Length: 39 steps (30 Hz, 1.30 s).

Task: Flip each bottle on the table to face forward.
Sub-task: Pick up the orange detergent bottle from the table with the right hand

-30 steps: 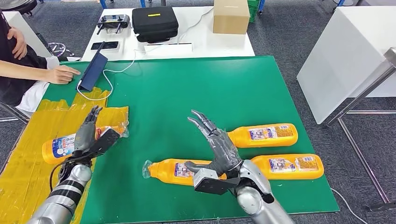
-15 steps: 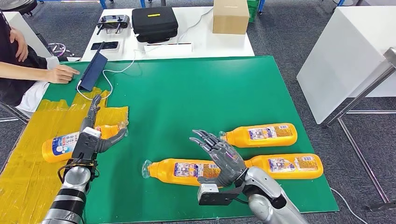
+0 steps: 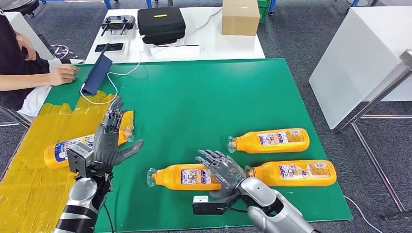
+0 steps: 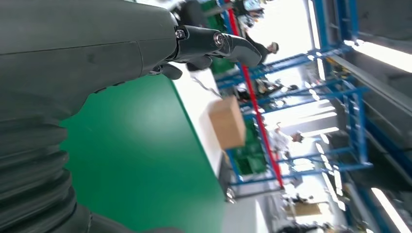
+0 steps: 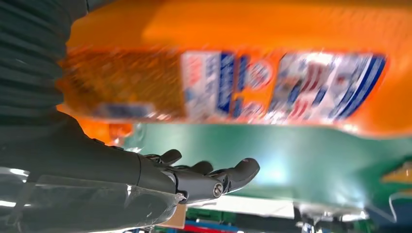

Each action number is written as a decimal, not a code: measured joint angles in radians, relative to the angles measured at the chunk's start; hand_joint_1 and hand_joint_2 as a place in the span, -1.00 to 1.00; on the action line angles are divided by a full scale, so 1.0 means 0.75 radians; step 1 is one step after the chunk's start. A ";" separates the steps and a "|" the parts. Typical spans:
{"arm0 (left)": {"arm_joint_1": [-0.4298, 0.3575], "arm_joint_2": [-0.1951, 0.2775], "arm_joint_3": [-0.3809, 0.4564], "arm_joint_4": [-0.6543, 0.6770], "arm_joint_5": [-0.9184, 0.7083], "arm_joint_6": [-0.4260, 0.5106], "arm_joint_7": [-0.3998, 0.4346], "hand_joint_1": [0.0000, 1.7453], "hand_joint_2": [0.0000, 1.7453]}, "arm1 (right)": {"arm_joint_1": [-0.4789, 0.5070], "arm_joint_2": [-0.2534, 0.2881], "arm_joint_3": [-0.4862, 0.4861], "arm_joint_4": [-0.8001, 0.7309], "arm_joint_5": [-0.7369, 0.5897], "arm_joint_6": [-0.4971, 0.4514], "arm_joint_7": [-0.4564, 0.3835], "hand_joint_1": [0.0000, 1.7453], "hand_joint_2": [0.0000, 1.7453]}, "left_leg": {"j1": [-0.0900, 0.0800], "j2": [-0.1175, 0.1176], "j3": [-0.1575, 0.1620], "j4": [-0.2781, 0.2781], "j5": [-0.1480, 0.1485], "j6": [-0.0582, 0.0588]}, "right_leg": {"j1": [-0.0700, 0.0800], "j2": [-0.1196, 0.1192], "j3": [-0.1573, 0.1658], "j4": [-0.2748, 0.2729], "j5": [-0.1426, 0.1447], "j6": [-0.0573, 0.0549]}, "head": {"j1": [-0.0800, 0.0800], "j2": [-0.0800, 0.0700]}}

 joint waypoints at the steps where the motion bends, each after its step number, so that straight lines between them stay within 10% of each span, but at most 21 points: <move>1: 0.003 -0.002 -0.010 -0.015 0.008 -0.006 -0.001 -1.00 1.00 | -0.015 0.016 0.013 0.033 0.009 0.001 0.014 -1.00 1.00 | 0.000 0.000 0.000 0.000 0.000 0.000 | 0.000 0.000 0.000 0.000 0.000 0.000 | 0.000 0.000; 9: 0.020 -0.010 -0.051 -0.091 0.032 -0.024 -0.005 -1.00 1.00 | -0.104 0.082 0.068 0.191 0.036 0.006 0.056 -0.85 1.00 | 0.000 0.002 0.002 0.000 0.000 0.000 | 0.000 0.001 0.001 0.000 0.000 0.000 | 0.000 0.000; 13: 0.026 -0.010 -0.058 -0.104 0.046 -0.025 -0.006 -1.00 1.00 | -0.130 0.099 0.083 0.236 0.050 0.012 0.078 0.81 1.00 | 0.000 0.002 0.004 0.000 0.000 0.000 | 0.000 0.001 0.003 0.000 0.000 0.000 | 0.000 0.000; 15: 0.027 -0.011 -0.063 -0.108 0.052 -0.025 -0.006 -1.00 1.00 | -0.143 0.112 0.089 0.265 0.044 0.017 0.082 1.00 1.00 | 0.000 0.002 0.005 0.000 0.000 0.000 | 0.000 0.001 0.004 0.000 0.000 0.000 | 0.000 0.000; 29: 0.046 -0.020 -0.098 -0.124 0.117 -0.057 -0.008 -1.00 1.00 | -0.177 0.151 0.068 0.349 -0.103 -0.052 0.065 1.00 1.00 | 0.000 0.002 0.013 0.000 0.000 0.000 | 0.000 0.001 0.011 0.000 0.000 0.000 | 0.000 0.000; 39: 0.142 -0.021 -0.109 -0.196 0.321 -0.209 0.115 -1.00 1.00 | 0.085 0.225 -0.155 0.043 -0.222 -0.308 -0.070 1.00 1.00 | 0.000 0.001 0.003 -0.001 -0.001 -0.001 | 0.001 0.001 0.002 0.000 -0.001 0.000 | 0.000 0.000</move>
